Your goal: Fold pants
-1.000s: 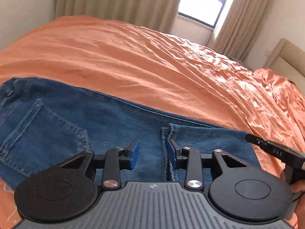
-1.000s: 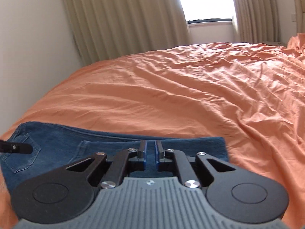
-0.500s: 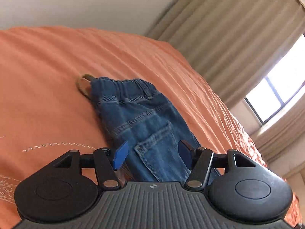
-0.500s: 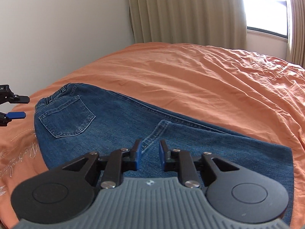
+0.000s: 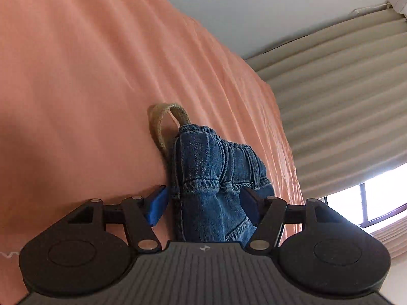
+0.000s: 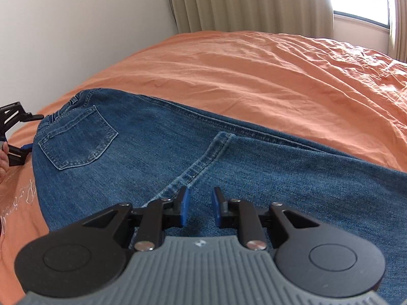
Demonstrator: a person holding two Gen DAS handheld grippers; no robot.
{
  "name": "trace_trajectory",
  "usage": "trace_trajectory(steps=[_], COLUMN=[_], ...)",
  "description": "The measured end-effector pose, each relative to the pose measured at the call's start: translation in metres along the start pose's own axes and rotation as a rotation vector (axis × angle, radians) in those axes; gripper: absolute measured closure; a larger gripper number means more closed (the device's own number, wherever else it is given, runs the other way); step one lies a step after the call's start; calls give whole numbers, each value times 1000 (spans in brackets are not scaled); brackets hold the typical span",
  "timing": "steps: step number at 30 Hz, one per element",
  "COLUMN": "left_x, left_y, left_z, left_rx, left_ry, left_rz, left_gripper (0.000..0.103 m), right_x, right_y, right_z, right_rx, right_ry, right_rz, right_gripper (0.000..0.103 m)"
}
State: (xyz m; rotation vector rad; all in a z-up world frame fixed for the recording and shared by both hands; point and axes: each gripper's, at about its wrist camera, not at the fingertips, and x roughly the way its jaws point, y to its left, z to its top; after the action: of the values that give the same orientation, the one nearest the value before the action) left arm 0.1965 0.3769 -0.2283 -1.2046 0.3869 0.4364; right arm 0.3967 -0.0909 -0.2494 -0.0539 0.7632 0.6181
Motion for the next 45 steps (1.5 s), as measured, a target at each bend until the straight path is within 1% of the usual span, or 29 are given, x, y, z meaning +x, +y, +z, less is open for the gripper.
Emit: trace_trajectory(steps=[3,7,8,11,13,15,17,20,23,26,29,31,34,35,37,38,40,43,44,45], left_x=[23,42,44,47,46,39,26,3,-21,-47,-70,-78,-81,-79,-69,-68,-53,-34,-33,-41], left_y=[-6,-13,-15,-26,-36,-48,-64,-95,-138,-186,-228,-250,-268,-270,-271,-269,-264,-246,-239,-226], left_z=[-8,-12,-12,-12,-12,-12,-13,-23,-42,-77,-126,-163,-217,-234,-271,-288,-321,-362,-370,-373], left_rx=[34,80,87,126,143,186,243,317,438,614,792,901,1039,1074,1150,1183,1244,1293,1294,1286], left_ry=[-5,-31,-32,-31,-27,-33,-51,-82,-113,-137,-130,-112,-64,-44,14,49,133,257,287,320], left_rz=[39,83,96,152,175,168,145,94,39,-13,-64,-89,-113,-113,-105,-96,-71,-22,-5,14], left_gripper=[36,36,38,57,63,76,79,83,85,85,86,86,86,85,85,85,85,85,85,84], right_x=[8,15,17,18,17,15,13,8,0,-14,-32,-47,-67,-74,-87,-94,-105,-117,-117,-117], right_y=[-3,-4,-4,1,3,4,4,-1,-9,-18,-28,-33,-41,-45,-55,-62,-74,-90,-94,-98], right_z=[-1,0,0,0,-1,0,-1,-2,-1,3,8,10,8,7,4,1,-4,-11,-12,-13], right_rx=[2,-1,-7,-34,-45,-49,-46,-23,24,84,156,180,209,226,273,305,355,404,420,437], right_ry=[23,64,72,79,80,78,76,63,51,19,-11,-27,-50,-50,-16,-5,-2,-13,-10,-4], right_rz=[10,13,11,0,-9,-13,-9,9,34,50,57,40,33,30,-1,-10,-7,-18,-29,-37], right_gripper=[88,88,88,88,88,88,88,88,88,88,88,87,87,87,87,87,86,86,86,85])
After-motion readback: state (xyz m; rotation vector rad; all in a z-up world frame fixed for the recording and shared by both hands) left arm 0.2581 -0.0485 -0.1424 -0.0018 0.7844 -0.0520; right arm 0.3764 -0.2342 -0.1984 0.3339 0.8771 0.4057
